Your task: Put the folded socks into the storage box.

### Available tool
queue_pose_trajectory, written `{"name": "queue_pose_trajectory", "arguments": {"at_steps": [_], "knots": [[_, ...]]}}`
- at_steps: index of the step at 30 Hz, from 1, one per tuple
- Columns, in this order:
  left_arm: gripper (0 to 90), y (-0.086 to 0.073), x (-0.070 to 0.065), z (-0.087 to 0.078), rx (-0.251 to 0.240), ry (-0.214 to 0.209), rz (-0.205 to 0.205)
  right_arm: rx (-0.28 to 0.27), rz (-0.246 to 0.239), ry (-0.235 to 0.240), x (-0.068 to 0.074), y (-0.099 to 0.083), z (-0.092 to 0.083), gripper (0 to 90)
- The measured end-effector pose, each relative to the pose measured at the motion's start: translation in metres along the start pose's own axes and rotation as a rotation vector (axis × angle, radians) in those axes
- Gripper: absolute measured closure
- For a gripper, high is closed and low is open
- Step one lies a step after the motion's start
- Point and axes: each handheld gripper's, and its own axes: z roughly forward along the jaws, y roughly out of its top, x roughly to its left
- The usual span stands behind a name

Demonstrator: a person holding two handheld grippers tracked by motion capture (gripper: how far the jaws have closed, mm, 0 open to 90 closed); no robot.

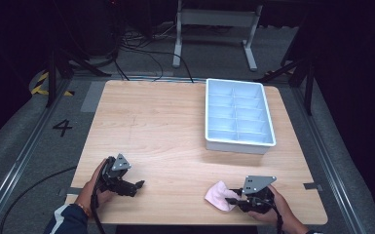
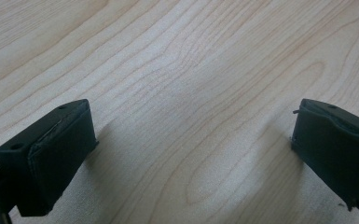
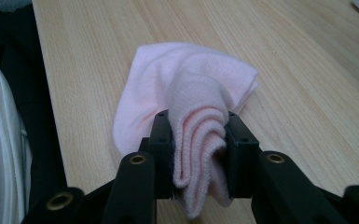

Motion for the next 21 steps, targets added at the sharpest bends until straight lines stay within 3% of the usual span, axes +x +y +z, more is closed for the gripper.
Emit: {"name": "queue_pose_trajectory", "arguments": {"at_steps": [21], "knots": [[0.0,0.0,0.0,0.0,-0.002,-0.002,0.001,-0.07,0.039,-0.076,-0.013,-0.005,-0.022,69.3]]}}
